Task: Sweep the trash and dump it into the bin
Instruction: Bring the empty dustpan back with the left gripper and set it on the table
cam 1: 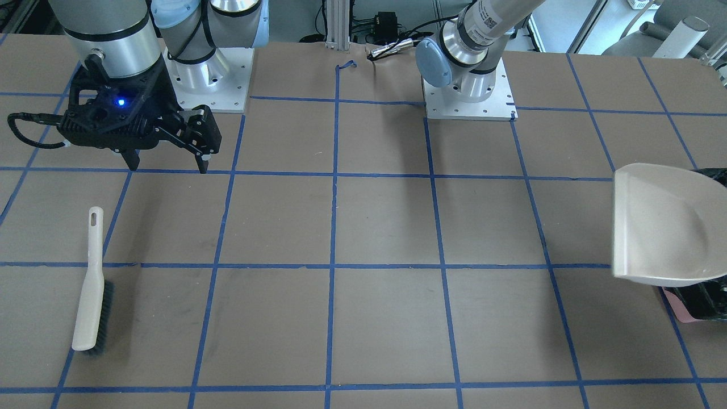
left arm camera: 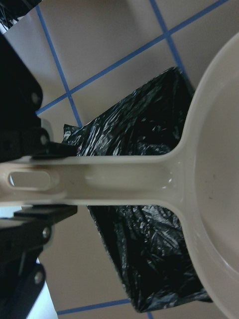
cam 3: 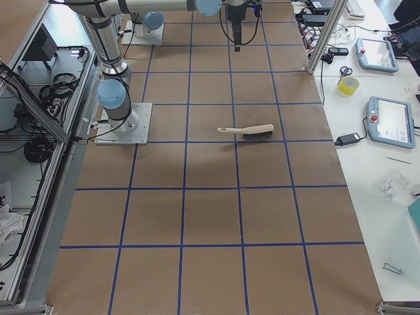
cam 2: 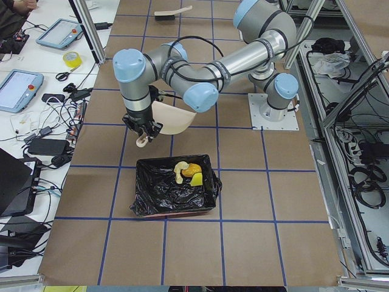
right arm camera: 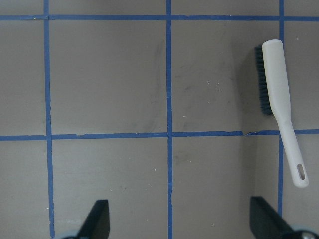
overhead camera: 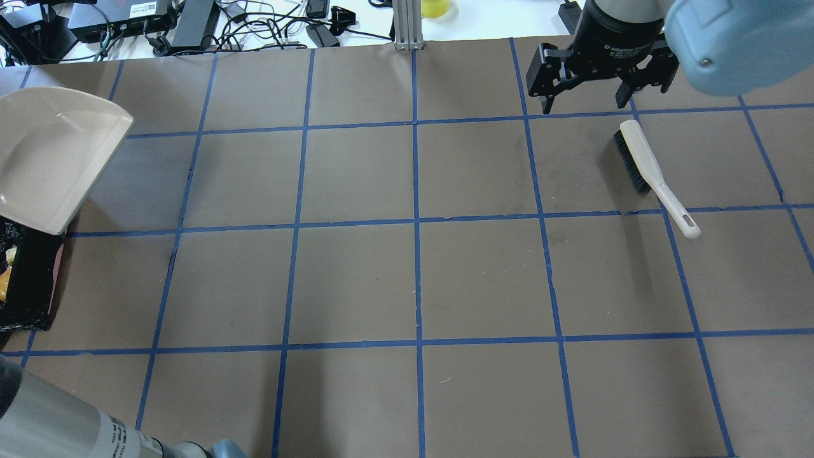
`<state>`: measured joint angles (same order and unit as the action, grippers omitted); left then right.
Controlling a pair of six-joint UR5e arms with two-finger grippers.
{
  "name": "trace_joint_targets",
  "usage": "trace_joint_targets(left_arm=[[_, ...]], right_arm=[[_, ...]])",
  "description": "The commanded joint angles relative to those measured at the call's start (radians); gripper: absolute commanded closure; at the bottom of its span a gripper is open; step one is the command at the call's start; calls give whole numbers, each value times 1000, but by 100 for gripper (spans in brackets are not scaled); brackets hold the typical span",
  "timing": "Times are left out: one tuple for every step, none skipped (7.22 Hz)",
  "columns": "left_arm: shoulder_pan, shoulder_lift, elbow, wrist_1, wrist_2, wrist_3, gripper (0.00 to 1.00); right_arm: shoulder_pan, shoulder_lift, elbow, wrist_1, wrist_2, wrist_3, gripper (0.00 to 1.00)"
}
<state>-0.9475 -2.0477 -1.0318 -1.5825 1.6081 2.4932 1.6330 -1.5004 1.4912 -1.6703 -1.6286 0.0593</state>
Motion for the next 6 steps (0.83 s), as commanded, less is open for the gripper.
trace_joint_targets(left_arm=[[-138, -47, -46, 30, -22, -199, 100], [-211, -77, -68, 67, -61, -282, 100], [-270, -109, -86, 129, -60, -345, 100], [-298, -139, -97, 142, -68, -466, 100], [-333, -167, -111, 174, -66, -528, 100], [-353, -189, -134, 227, -63, -540, 100]], right_arm=[[-1, -3, -2, 3, 1, -10, 0], [-1, -12, -3, 4, 1, -6, 0], [1, -17, -5, 1, 0, -1, 0], [1, -14, -3, 1, 31, 1, 0], [1, -15, -5, -5, 64, 7, 0], [-4, -14, -5, -3, 67, 25, 0]])
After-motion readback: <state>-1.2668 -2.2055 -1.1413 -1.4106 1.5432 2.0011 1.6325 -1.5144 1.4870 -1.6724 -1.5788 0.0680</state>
